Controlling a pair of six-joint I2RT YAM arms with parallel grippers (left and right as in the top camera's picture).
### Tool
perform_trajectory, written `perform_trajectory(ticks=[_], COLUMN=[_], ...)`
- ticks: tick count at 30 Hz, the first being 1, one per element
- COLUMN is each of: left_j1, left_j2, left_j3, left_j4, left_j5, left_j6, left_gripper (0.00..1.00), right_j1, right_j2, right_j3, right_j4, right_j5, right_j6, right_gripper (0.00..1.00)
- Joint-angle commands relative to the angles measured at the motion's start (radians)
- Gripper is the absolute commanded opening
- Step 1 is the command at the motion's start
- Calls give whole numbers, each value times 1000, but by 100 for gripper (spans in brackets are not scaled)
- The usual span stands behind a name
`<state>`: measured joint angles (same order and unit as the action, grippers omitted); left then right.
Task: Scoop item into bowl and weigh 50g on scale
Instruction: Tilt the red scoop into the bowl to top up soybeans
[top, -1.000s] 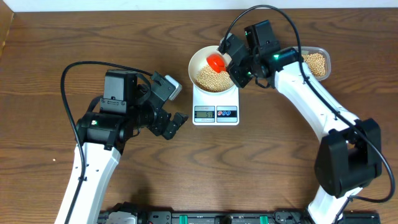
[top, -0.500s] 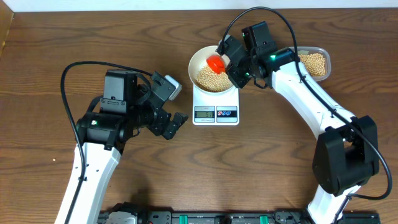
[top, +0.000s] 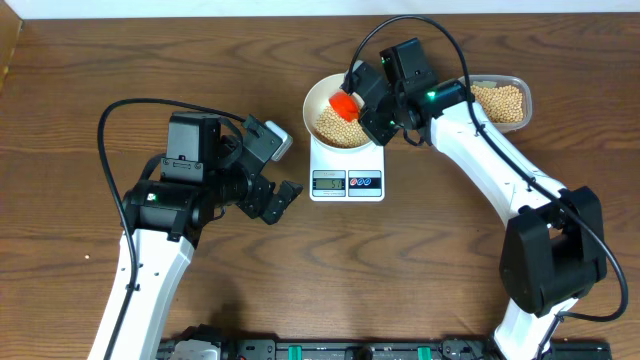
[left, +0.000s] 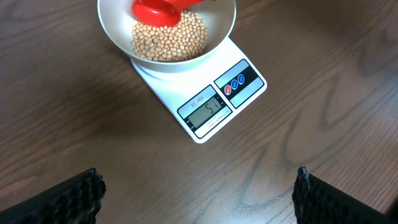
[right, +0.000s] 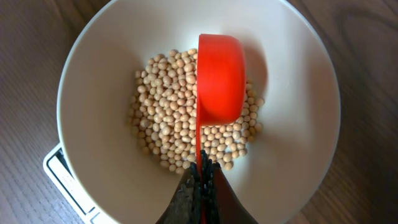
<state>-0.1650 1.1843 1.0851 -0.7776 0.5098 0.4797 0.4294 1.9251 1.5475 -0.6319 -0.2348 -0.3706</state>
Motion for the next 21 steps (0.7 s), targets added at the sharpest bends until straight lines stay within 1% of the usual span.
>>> perform_trajectory(ticks=[1,14,21], left_j1=[-2,-2,-2], left_j2=[5,5,5], left_j3=[24,24,24], left_j4=[0,0,0], left_j5=[-5,-5,-5], left_j6=[18,18,17], left_gripper=[99,99,99], right_j1=[14,24,23], right_j2=[24,24,24], right_j3=[2,3,3], right_j4=[-9,-43,-45], right_j5=[1,-8,-87], right_j6=[-13,-12,-11], right_gripper=[1,1,1])
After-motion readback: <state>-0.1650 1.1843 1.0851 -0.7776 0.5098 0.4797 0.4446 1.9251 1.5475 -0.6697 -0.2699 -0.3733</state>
